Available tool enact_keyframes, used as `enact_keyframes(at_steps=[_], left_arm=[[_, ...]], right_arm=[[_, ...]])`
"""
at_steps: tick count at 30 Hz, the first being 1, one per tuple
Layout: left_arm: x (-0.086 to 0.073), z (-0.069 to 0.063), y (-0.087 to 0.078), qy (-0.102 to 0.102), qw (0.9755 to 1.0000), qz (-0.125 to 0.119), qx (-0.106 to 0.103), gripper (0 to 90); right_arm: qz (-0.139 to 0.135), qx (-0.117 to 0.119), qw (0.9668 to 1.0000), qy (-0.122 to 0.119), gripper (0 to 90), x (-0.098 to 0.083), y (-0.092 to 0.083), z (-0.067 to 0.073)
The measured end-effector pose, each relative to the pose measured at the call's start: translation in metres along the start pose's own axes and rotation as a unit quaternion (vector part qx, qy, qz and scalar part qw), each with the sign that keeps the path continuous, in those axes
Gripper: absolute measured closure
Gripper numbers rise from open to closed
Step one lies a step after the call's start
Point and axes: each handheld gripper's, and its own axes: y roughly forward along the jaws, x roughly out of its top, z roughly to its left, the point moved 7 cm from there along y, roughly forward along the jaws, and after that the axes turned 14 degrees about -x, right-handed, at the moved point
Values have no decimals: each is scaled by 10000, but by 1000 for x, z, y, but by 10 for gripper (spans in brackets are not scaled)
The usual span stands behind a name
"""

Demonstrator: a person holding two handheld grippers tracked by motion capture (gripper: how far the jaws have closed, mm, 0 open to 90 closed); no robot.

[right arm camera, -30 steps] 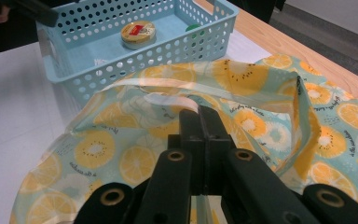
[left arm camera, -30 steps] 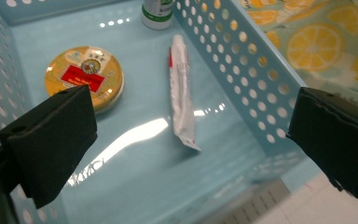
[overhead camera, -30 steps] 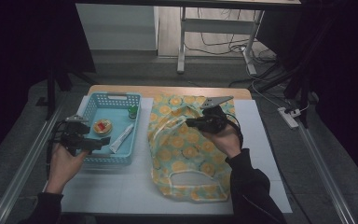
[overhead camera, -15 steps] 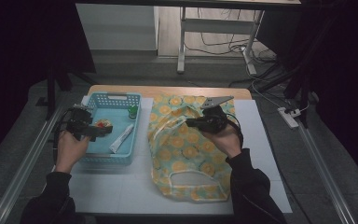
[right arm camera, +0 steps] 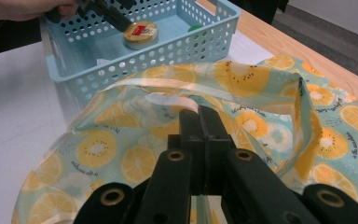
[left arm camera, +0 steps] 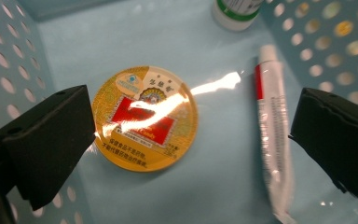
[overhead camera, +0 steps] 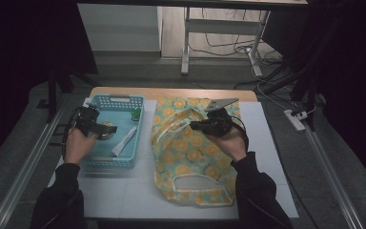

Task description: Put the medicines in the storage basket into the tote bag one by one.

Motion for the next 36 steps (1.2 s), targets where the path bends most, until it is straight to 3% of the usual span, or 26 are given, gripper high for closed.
enact_keyframes(at_steps=[6, 11, 16, 21, 26, 29, 34, 36], left_arm=[[3, 8, 12, -13, 9996, 236, 135, 5], [7, 10, 20, -87, 9993, 326, 128, 15], [8, 12, 27, 42, 9978, 539, 388, 14], [6, 13, 33, 92, 9962, 734, 457, 23], [7, 14, 34, 100, 9957, 737, 551, 34], [9, 16, 33, 168, 9946, 712, 742, 33], [10, 20, 37, 235, 9918, 866, 910, 36], [9, 20, 41, 207, 9914, 966, 863, 40]], right_arm=[[-8, 8, 10000, -19, 900, 0, 0, 0], [-15, 10, 10000, -20, 900, 0, 0, 0], [-33, 18, 10000, -19, 900, 0, -1, -1], [-37, 28, 10000, -31, 900, 0, -2, 0], [-41, 42, 10000, -47, 900, 0, -2, 0], [-36, 44, 10000, -57, 900, 0, -2, 0], [-38, 57, 10000, -69, 900, 0, -1, 1], [-49, 64, 9999, -70, 900, 0, -1, 1]])
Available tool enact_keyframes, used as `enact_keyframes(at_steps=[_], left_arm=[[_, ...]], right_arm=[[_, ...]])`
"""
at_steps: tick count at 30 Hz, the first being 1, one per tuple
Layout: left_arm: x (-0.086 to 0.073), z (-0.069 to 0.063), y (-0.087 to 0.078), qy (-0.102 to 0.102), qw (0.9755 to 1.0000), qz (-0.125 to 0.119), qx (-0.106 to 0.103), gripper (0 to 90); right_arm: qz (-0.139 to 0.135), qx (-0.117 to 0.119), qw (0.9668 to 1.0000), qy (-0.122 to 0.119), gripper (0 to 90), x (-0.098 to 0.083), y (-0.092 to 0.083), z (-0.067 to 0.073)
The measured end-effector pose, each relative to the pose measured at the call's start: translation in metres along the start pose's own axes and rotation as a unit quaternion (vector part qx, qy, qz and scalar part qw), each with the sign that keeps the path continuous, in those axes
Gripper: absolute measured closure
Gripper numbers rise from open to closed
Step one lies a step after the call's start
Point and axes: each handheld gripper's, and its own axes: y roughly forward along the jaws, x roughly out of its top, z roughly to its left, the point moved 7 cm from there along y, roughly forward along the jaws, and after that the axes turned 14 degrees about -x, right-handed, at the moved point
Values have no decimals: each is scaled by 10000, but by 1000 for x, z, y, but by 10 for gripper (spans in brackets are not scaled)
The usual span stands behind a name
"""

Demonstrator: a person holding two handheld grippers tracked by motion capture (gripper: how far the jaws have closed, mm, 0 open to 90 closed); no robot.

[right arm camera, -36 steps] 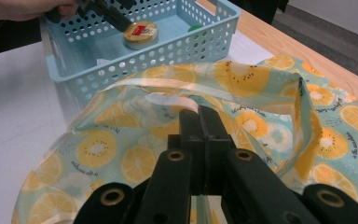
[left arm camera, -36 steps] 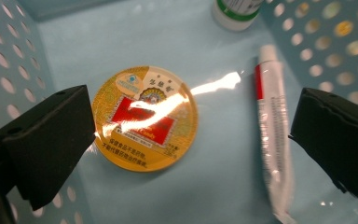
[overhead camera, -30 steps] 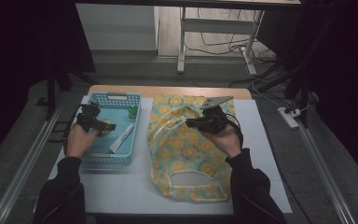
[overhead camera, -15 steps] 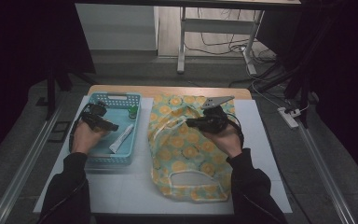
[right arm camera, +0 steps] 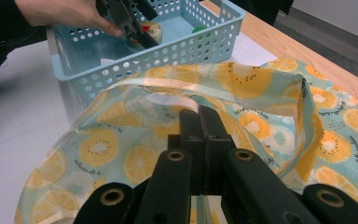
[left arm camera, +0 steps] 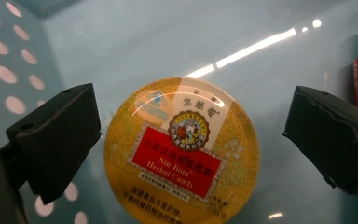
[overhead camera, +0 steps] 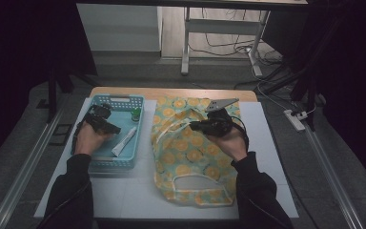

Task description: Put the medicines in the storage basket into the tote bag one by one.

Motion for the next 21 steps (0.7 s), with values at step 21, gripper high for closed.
enact_keyframes(at_steps=[21], left_arm=[[-9, -3, -3, -323, 9985, 324, -306, 203]], right_arm=[[-46, -10, 10000, 17, 900, 1, -1, 0]])
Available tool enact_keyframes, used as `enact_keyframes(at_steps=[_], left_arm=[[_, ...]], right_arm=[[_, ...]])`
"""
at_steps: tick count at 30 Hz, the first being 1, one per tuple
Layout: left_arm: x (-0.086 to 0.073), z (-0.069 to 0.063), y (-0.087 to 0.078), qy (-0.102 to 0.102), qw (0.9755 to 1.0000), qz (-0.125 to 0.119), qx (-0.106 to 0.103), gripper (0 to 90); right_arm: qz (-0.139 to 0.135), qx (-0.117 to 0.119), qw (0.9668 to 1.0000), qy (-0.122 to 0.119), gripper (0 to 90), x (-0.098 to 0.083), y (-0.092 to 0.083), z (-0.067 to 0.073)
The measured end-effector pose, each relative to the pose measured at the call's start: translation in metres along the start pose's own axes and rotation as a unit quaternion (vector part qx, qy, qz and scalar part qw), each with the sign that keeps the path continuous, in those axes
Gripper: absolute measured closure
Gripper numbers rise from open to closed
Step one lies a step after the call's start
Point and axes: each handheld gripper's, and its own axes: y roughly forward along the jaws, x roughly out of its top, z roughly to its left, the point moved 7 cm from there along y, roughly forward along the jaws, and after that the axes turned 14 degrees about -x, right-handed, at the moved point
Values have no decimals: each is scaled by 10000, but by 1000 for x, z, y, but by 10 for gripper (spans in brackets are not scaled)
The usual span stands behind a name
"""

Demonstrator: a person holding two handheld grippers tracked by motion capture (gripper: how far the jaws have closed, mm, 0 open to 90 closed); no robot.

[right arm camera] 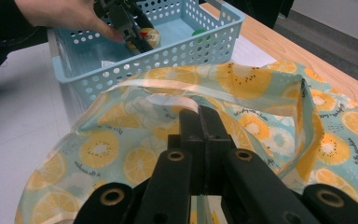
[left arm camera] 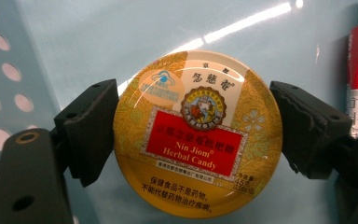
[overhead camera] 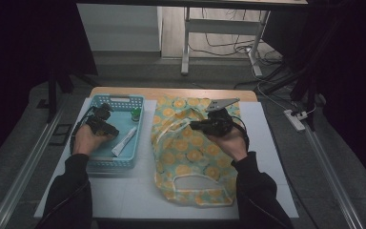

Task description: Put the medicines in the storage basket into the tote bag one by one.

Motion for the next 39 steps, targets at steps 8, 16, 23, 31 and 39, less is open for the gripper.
enact_keyframes(at_steps=[8, 16, 23, 31, 39], left_arm=[[4, -8, -12, 206, 9993, -277, -169, 204], [6, -26, -30, 427, 9950, -756, -495, 204], [4, -47, -46, 743, 9890, -1053, -728, 204], [-1, -70, -58, 1020, 9815, -1251, -1028, 204], [-9, -96, -64, 1338, 9741, -1327, -1250, 204]], right_arm=[[-27, -38, 10000, 52, 900, 0, 0, -3], [-34, -67, 10000, 43, 900, -1, -1, -4], [-66, -105, 9999, 79, 900, -1, -1, -6], [-94, -153, 9998, 118, 900, -1, -2, -8], [-102, -147, 9998, 134, 900, -1, -1, -9]])
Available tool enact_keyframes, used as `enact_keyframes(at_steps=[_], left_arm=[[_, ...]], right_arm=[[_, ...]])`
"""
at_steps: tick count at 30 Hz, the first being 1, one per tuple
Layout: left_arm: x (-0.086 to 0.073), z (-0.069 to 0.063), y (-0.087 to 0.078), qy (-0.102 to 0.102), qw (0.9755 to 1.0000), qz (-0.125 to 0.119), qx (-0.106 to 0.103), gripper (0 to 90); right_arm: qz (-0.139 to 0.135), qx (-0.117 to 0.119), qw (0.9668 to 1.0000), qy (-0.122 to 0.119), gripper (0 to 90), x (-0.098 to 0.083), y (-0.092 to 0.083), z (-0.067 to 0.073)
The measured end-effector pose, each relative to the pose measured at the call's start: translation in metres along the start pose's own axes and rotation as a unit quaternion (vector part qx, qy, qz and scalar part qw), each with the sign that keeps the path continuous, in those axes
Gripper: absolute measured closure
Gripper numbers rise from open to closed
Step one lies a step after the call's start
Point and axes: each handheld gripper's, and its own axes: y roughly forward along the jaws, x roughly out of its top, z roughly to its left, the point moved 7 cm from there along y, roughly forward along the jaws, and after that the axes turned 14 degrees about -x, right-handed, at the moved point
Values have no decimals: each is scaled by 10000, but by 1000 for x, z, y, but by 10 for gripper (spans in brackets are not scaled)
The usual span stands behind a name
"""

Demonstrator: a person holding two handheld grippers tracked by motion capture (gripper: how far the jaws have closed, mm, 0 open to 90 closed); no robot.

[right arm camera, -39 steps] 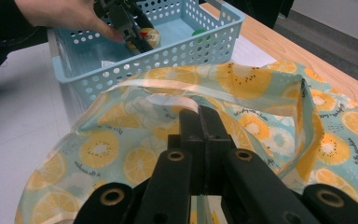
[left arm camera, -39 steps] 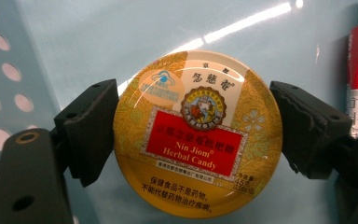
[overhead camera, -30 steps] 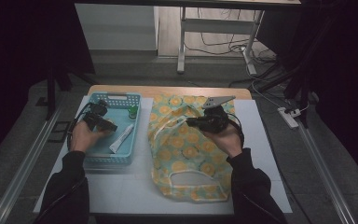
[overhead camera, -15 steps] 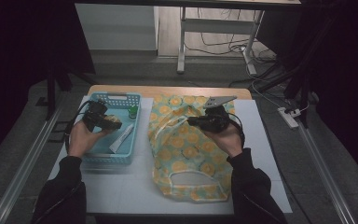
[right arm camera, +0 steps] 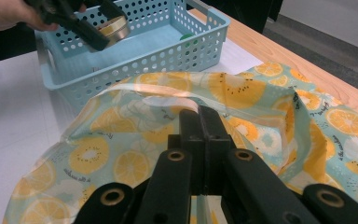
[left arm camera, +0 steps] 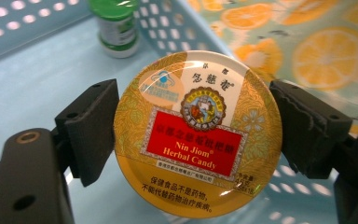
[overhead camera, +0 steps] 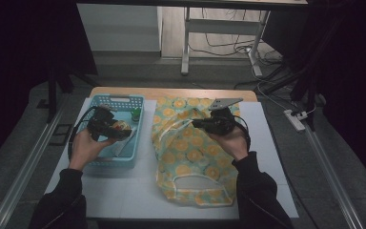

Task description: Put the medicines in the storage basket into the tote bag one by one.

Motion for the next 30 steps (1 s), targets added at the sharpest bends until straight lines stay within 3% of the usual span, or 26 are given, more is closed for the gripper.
enact_keyframes(at_steps=[14, 30], left_arm=[[-2, -43, 0, 396, 9983, -137, -414, 204], [3, -92, 14, 891, 9929, -145, -778, 204]], right_arm=[[10, -22, 10000, 10, 900, 0, 2, 1], [37, -33, 10000, 8, 900, -1, 3, 1]])
